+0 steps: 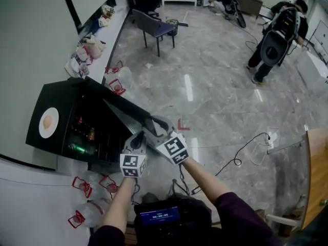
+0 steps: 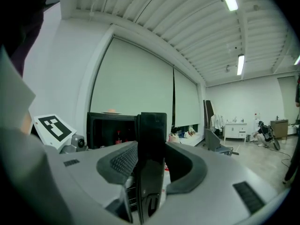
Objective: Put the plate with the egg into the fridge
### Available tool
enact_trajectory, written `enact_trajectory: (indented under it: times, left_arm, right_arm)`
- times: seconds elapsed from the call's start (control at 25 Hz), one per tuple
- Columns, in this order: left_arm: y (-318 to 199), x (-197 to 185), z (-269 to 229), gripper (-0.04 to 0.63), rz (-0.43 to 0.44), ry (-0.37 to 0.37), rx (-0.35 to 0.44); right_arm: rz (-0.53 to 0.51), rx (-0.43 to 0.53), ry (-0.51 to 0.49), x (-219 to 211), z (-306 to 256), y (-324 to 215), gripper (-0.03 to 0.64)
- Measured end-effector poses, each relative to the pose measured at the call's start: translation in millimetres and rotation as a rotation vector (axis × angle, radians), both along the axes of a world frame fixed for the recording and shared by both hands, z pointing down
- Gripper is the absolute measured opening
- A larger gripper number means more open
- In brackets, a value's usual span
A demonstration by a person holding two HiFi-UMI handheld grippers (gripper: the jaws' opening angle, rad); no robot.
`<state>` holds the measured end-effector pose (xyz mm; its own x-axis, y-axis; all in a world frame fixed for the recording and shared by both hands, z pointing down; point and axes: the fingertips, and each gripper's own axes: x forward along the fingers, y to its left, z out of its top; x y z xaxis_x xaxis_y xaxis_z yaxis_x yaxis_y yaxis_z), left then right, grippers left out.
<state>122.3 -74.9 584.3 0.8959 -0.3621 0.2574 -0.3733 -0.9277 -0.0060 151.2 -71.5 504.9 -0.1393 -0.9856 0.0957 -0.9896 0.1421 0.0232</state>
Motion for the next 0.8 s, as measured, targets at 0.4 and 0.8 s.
enact_trajectory:
  times: [0.4,0.8]
  left_arm:
    - [-37.7,80.4,-12.8,0.006,0.004,0.045,0.014]
    - [-72.9,152.7,-16.8,0.006,0.03,0.046,0.009]
  right_arm:
    - [-0.169,0.007,-0.018,91.9,0.3,-35.6,0.189]
    - [-0.225,-0.021,-0.053,177.1,-0.2,-78.1,0.181]
